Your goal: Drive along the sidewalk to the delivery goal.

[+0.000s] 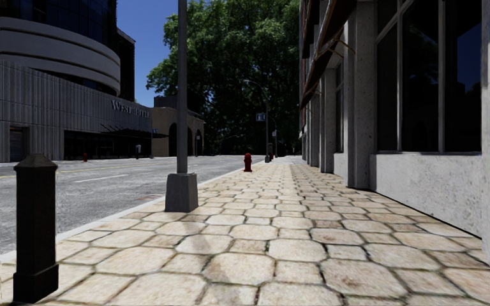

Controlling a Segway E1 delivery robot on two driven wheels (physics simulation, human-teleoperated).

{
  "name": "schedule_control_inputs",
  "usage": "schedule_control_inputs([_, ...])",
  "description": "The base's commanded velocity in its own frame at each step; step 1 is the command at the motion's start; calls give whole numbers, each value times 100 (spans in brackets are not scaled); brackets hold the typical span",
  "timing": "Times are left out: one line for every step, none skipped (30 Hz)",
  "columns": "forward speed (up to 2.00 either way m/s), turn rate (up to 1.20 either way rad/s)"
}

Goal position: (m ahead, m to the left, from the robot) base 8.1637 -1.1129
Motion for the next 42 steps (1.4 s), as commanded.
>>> schedule_control_inputs([200,-21])
schedule_control_inputs([200,-23])
schedule_control_inputs([200,-24])
schedule_control_inputs([200,-24])
schedule_control_inputs([200,-25])
schedule_control_inputs([200,-25])
schedule_control_inputs([200,-26])
schedule_control_inputs([200,-26])
schedule_control_inputs([200,-27])
schedule_control_inputs([200,-28])
schedule_control_inputs([200,-29])
schedule_control_inputs([200,-29])
schedule_control_inputs([200,-29])
schedule_control_inputs([200,-30])
schedule_control_inputs([200,-32])
schedule_control_inputs([200,-32])
schedule_control_inputs([200,-34])
schedule_control_inputs([200,-40])
schedule_control_inputs([200,-42])
schedule_control_inputs([200,-42])
schedule_control_inputs([200,-43])
schedule_control_inputs([200,-43])
schedule_control_inputs([200,-43])
schedule_control_inputs([200,-43])
schedule_control_inputs([200,-43])
schedule_control_inputs([200,-43])
schedule_control_inputs([200,-43])
schedule_control_inputs([200,-43])
schedule_control_inputs([200,-43])
schedule_control_inputs([200,-43])
schedule_control_inputs([200,-43])
schedule_control_inputs([200,-43])
schedule_control_inputs([200,-42])
schedule_control_inputs([200,0])
schedule_control_inputs([200,0])
schedule_control_inputs([200,0])
schedule_control_inputs([200,0])
schedule_control_inputs([200,0])
schedule_control_inputs([200,0])
schedule_control_inputs([200,0])
schedule_control_inputs([200,0])
schedule_control_inputs([200,0])
